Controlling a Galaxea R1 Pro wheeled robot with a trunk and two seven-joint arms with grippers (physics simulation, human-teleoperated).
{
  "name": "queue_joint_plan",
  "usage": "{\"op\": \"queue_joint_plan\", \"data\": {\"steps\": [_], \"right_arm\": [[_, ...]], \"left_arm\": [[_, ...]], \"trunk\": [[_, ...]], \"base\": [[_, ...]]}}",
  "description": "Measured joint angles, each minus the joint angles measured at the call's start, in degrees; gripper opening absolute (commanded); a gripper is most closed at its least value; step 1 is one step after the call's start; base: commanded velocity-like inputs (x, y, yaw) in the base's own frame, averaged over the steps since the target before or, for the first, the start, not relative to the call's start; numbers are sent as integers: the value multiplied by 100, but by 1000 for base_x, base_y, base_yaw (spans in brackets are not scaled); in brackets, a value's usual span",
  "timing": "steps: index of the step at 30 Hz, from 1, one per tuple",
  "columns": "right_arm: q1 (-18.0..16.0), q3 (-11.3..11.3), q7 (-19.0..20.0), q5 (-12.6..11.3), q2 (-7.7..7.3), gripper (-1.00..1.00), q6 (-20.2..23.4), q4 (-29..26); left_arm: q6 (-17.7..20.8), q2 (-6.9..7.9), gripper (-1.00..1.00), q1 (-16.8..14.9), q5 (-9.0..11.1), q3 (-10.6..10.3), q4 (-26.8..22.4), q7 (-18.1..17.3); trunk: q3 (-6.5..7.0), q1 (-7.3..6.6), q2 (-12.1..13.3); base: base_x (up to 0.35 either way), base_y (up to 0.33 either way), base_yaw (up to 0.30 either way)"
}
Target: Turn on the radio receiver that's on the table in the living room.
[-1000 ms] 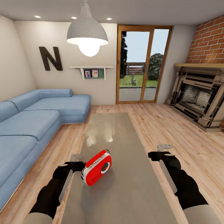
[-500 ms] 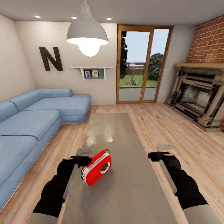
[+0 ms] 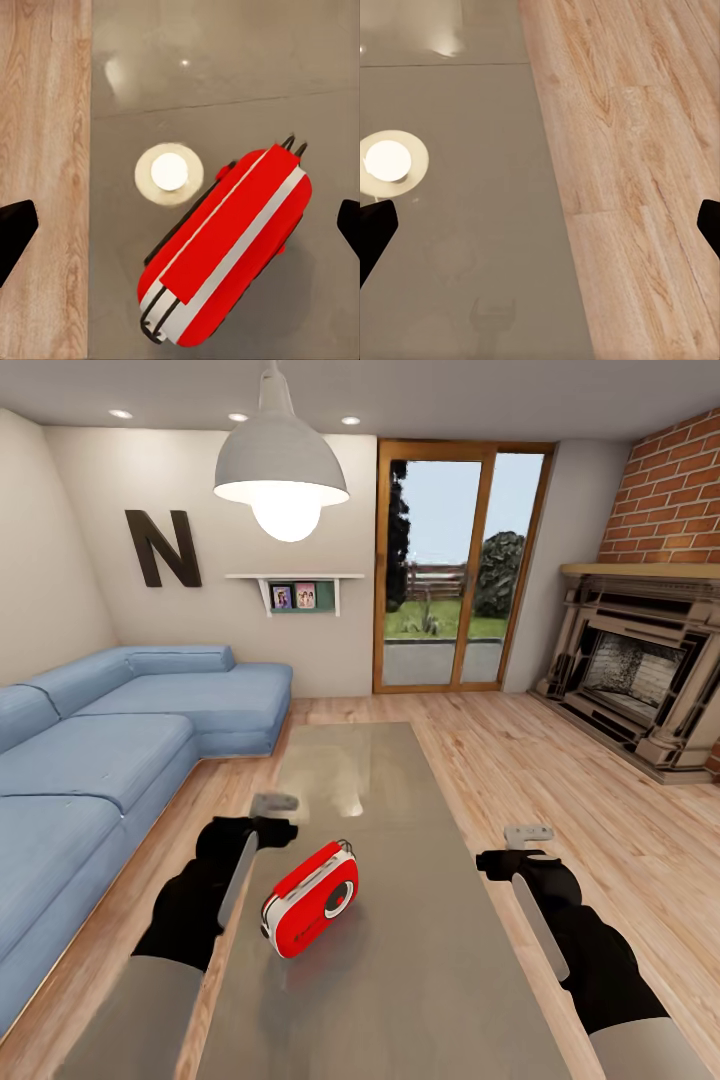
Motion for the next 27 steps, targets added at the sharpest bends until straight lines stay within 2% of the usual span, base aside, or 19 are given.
{"op": "queue_joint_plan", "data": {"steps": [4, 11, 13, 14, 16, 27], "right_arm": [[0, 0, 0, 0, 0, 100, 0, 0], [0, 0, 0, 0, 0, 100, 0, 0], [0, 0, 0, 0, 0, 100, 0, 0], [0, 0, 0, 0, 1, 100, 0, 0], [0, 0, 0, 0, 2, 100, 0, 0], [0, 2, 0, 0, 8, 100, 0, 0]], "left_arm": [[24, 12, 100, -424, 1, 31, 585, 53], [24, 24, 100, -1171, 2, 320, 1758, 79], [17, 30, 100, -1478, 0, 432, 2257, 81], [7, 51, 100, -1726, -2, 485, 2687, 82], [1, 63, 100, -1918, 2, 508, 3023, 83], [27, 56, 100, -2083, 7, 523, 3363, 83]], "trunk": [[0, 0, 0], [0, 0, 0], [0, 0, 0], [0, 0, 0], [0, 0, 0], [0, 0, 0]], "base": [[0, 0, 0], [0, 0, 0], [0, 0, 0], [0, 0, 0], [0, 0, 0], [0, 0, 0]]}}
